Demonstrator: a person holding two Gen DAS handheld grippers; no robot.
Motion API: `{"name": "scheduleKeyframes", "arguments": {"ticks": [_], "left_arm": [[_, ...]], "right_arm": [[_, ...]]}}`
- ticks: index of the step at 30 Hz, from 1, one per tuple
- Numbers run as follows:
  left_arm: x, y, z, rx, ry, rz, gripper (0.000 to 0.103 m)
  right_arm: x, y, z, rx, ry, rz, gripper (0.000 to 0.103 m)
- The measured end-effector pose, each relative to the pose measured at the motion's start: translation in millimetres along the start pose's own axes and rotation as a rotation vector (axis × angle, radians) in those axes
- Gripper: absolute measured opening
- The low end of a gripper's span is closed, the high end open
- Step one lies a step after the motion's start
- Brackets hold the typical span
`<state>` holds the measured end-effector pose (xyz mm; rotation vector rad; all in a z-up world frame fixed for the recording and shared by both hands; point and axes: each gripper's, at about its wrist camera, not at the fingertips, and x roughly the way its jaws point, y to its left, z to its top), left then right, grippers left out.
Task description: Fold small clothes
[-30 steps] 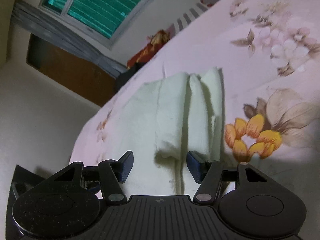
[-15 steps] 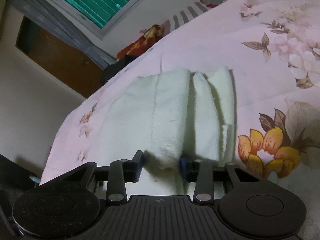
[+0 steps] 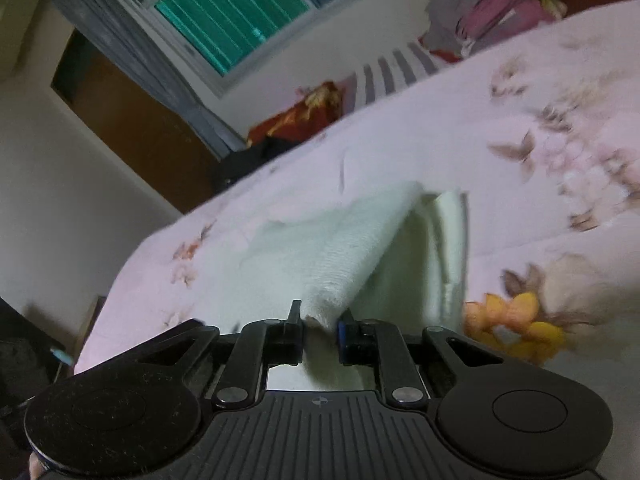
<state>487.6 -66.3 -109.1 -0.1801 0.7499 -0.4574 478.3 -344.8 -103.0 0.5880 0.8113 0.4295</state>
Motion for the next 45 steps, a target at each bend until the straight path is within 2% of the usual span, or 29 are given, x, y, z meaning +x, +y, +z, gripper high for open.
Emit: {"name": "scheduleKeyframes", "arguments": {"ticks": [2,3,5,8,10,12,13,15,16,17,18,20,22,24,27,29,31,32,33,34,35,37,38,40,43,45], "left_arm": [[18.2,-7.8,-6.3,0.045,0.063,0.034,0.033],[20.2,-10.5,-7.8,0.059,0.062,0.049,0.033],[20.4,-10.6,-7.9,0.061,0.062,0.053,0.033],[18.2,-4.7,-1.8,0.028,0.065,0.026,0.033],[10.7,1.4,9.3,-0.008,0.016,-0.013,0.033],[12.0,7.3,23.9,0.002,-0.017,0.000,0.033],[17.8,9.8,31.3,0.002,-0.017,0.003,0.033],[35.9,11.0,46.5,0.013,-0.005,-0.002,0.033],[44.7,9.5,51.2,0.030,0.003,0.004,0.033],[57.2,9.9,54.5,0.045,0.019,0.014,0.033],[69.2,12.2,56.0,0.046,0.041,0.017,0.033],[95.2,18.5,49.4,0.056,0.116,0.016,0.034],[97.5,20.9,48.6,0.035,0.102,0.012,0.033],[91.0,21.1,50.6,0.028,0.097,0.007,0.031],[73.6,12.9,52.0,0.075,0.014,-0.013,0.030],[71.7,8.1,57.6,0.101,-0.024,0.011,0.030],[78.0,12.1,65.9,0.085,-0.020,0.030,0.030],[81.1,15.5,69.9,0.074,-0.014,0.042,0.030],[87.1,19.8,70.3,0.060,0.025,0.057,0.030],[100.3,24.8,68.8,0.041,0.128,0.059,0.030],[109.6,27.1,62.0,0.048,0.185,0.053,0.034],[104.2,23.4,59.6,0.067,0.155,0.078,0.032],[98.6,19.1,61.1,0.072,0.128,0.085,0.029],[90.3,11.4,64.1,0.095,0.061,0.048,0.030],[108.0,11.2,70.0,0.080,0.092,0.050,0.029],[127.2,18.5,67.6,0.049,0.186,0.061,0.031]], "right_arm": [[6.3,-10.3,-8.0,0.000,0.036,-0.081,0.015],[11.6,-20.3,-13.3,0.027,0.056,-0.113,0.014],[11.4,-32.3,-16.5,0.084,0.048,-0.075,0.015],[11.7,-28.7,-14.4,0.051,0.055,-0.071,0.015],[6.6,-29.3,-10.7,0.031,0.063,-0.071,0.016],[-11.3,-25.3,-1.8,0.001,-0.023,-0.142,0.046],[-17.1,-22.5,3.9,-0.028,-0.065,-0.168,0.047],[-12.2,-18.8,19.2,-0.064,-0.075,-0.176,0.045],[-3.6,-16.6,27.3,-0.081,-0.074,-0.178,0.038],[7.1,-14.7,33.5,-0.101,-0.061,-0.180,0.022],[20.6,-14.0,39.0,-0.119,-0.039,-0.184,0.017],[49.7,-16.4,43.6,-0.160,0.010,-0.212,0.017],[77.1,-23.9,39.4,-0.234,0.063,-0.309,0.014],[75.5,-24.5,39.6,-0.220,0.056,-0.305,0.014],[71.2,-17.8,37.4,-0.229,0.049,-0.309,0.014],[62.4,-12.5,41.3,-0.220,-0.003,-0.274,0.014],[59.8,-9.3,49.1,-0.211,-0.027,-0.258,0.014],[62.5,-7.2,51.9,-0.208,-0.025,-0.257,0.014],[65.3,-3.9,57.3,-0.203,-0.028,-0.259,0.014],[66.1,-3.4,58.5,-0.207,-0.030,-0.261,0.014],[69.2,-3.3,58.5,-0.218,-0.014,-0.282,0.014],[86.4,-13.2,52.0,-0.229,0.097,-0.340,0.014],[84.0,-14.7,50.1,-0.243,0.086,-0.335,0.014],[76.2,-12.1,54.5,-0.234,0.090,-0.341,0.014],[71.4,-2.4,60.3,-0.248,0.034,-0.295,0.014],[82.5,2.7,62.7,-0.252,0.033,-0.279,0.014]]}}
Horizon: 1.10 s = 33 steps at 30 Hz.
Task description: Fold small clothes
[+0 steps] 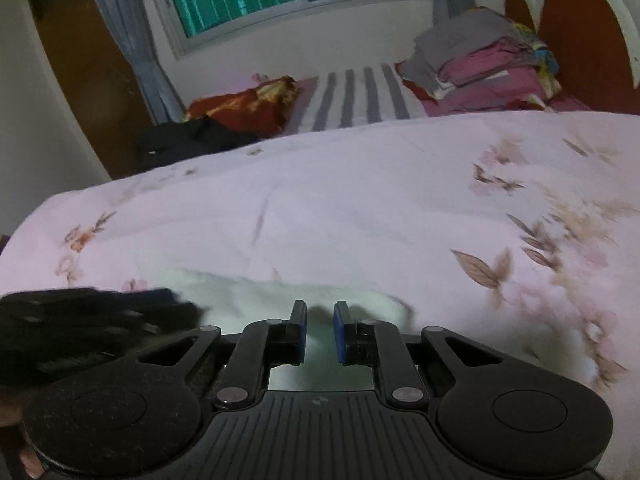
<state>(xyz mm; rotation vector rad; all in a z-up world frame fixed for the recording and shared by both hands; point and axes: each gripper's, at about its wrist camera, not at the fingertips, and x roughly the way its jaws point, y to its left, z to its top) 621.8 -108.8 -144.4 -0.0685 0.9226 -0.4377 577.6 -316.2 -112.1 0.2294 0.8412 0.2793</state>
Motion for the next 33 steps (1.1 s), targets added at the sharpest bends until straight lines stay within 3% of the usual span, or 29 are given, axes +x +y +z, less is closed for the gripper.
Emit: {"name": "scheduleKeyframes", "arguments": {"ticks": [2,5,11,14,17,19,21,24,28,30,31,33], "left_arm": [[-5.6,4.4,-2.1,-0.059,-0.019,-0.015,0.030],[-21.1,-3.8,-16.6,0.007,-0.073,0.039,0.031],[5.9,2.0,-0.8,-0.054,-0.048,0.066,0.033],[-7.2,0.8,2.6,-0.036,-0.059,0.068,0.031],[-26.2,-2.0,-4.0,-0.026,-0.109,0.056,0.031],[-18.4,-3.9,-10.2,-0.002,-0.061,0.090,0.034],[-17.4,-6.7,-14.4,0.006,-0.070,0.105,0.034],[-33.3,-18.5,-19.6,0.046,-0.095,0.130,0.031],[-45.1,-30.7,-38.7,0.093,-0.105,0.131,0.032],[-43.1,-34.1,-43.8,0.108,-0.108,0.146,0.032],[-43.6,-34.9,-43.9,0.106,-0.109,0.148,0.032],[-46.1,-34.3,-42.5,0.103,-0.105,0.142,0.032]], "right_arm": [[20.5,4.6,-0.4,-0.015,0.065,-0.022,0.014],[18.1,5.8,1.3,-0.016,0.076,-0.026,0.014],[30.9,7.2,7.2,-0.010,0.062,-0.062,0.014],[37.0,14.1,8.9,-0.061,0.081,-0.088,0.014],[24.0,11.4,9.3,-0.050,0.072,-0.078,0.014],[9.6,9.7,5.2,-0.031,0.031,-0.039,0.014],[18.6,11.9,-4.4,-0.061,0.076,-0.069,0.014],[11.9,14.8,-4.3,-0.038,0.060,-0.076,0.014],[-22.0,19.6,-11.0,-0.004,-0.004,-0.009,0.014],[-20.9,26.5,-20.8,-0.024,0.034,-0.001,0.014],[-11.8,30.4,-27.7,-0.056,0.074,-0.038,0.014],[-8.6,32.3,-35.0,-0.082,0.057,-0.055,0.014]]}}
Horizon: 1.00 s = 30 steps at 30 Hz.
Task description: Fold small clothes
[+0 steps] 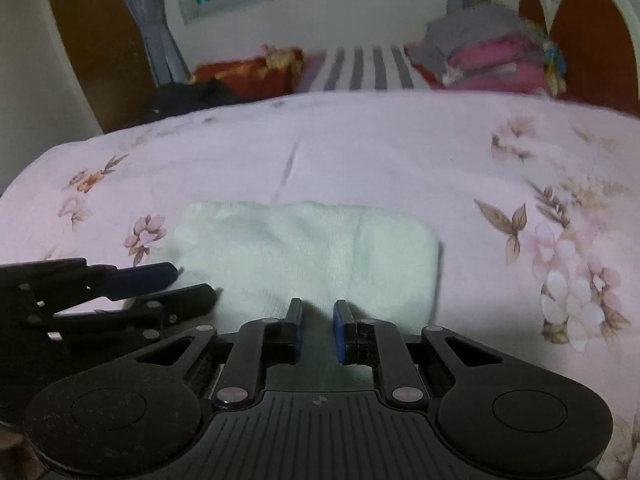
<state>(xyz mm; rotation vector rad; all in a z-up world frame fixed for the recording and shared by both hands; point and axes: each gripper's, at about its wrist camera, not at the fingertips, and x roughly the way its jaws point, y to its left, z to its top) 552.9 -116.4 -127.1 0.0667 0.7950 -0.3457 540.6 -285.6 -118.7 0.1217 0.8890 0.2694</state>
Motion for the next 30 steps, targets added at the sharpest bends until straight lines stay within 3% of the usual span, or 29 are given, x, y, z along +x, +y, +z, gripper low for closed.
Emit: {"name": "scheduleKeyframes", "arguments": {"ticks": [5,12,16,19,24,27,30], "left_arm": [[-15.2,-0.5,-8.0,0.002,-0.009,-0.011,0.032],[-42.0,-0.5,-33.8,-0.008,-0.015,-0.048,0.032],[-48.4,-2.8,-44.4,-0.008,-0.015,-0.059,0.032],[-56.6,-6.7,-50.9,0.012,-0.019,-0.050,0.032],[-69.0,1.5,-75.3,-0.039,0.016,-0.098,0.032],[-78.8,1.6,-92.8,-0.040,0.020,-0.103,0.032],[-102.1,5.9,-108.5,-0.058,-0.006,-0.102,0.032]], "right_arm": [[-13.8,-1.4,2.9,0.022,-0.008,0.006,0.014],[-30.9,0.8,-23.5,0.005,-0.015,-0.014,0.014],[-53.3,8.2,-35.9,0.012,-0.030,0.034,0.014],[-49.1,15.4,-50.3,-0.019,-0.001,-0.013,0.014],[-76.2,22.9,-64.5,0.007,-0.020,0.003,0.014],[-66.3,25.0,-86.6,-0.028,0.044,-0.066,0.014],[-94.7,24.4,-97.4,0.021,-0.017,-0.047,0.014]]}}
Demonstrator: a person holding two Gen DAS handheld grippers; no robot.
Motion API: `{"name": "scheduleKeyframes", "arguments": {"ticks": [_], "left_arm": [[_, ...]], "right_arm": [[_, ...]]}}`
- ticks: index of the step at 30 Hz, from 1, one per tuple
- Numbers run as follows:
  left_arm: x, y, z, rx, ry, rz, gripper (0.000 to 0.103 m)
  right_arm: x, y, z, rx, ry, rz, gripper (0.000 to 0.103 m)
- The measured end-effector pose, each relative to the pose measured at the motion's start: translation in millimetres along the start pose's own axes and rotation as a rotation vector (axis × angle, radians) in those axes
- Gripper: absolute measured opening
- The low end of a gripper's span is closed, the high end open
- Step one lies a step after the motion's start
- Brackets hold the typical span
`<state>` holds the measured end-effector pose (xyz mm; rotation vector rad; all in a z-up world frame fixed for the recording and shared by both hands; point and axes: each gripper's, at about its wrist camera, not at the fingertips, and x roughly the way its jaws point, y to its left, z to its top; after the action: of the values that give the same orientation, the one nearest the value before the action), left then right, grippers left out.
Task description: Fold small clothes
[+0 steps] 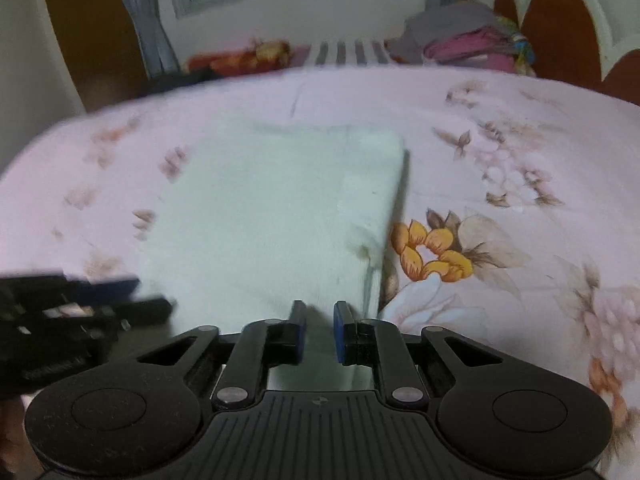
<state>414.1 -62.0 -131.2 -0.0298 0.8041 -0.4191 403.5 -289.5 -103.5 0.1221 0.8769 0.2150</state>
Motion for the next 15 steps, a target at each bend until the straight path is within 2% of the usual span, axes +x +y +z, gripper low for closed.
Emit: {"name": "scheduleKeyframes", "arguments": {"ticks": [2,4,5,7,8,9,13,15], "left_arm": [[-6.6,0.5,-11.1,-0.002,0.004,-0.007,0.033],[-2.3,0.3,-19.1,0.008,0.031,0.000,0.037],[-0.7,2.3,-21.5,0.007,0.039,0.001,0.038],[-1.7,8.2,-23.5,-0.013,0.043,-0.014,0.041],[-2.8,10.7,-23.9,-0.006,0.044,-0.010,0.044],[-4.5,12.5,-25.6,-0.001,0.044,-0.007,0.045],[-10.3,17.7,-24.3,-0.019,0.051,0.003,0.056],[-16.5,17.2,-17.2,-0.019,0.009,0.006,0.061]], "right_arm": [[-23.7,4.7,-10.0,-0.008,-0.038,0.025,0.014],[-30.3,11.9,-24.9,-0.022,-0.014,0.039,0.014],[-28.5,16.3,-32.5,-0.041,-0.002,0.045,0.014],[-14.0,18.4,-48.0,-0.055,0.055,-0.007,0.014],[-13.0,14.2,-52.0,-0.026,0.039,0.001,0.014],[-14.1,9.4,-51.1,0.010,0.041,0.007,0.014],[-18.2,8.2,-47.9,-0.015,0.054,-0.066,0.014],[-25.1,2.9,-43.1,0.010,0.043,-0.079,0.014]]}}
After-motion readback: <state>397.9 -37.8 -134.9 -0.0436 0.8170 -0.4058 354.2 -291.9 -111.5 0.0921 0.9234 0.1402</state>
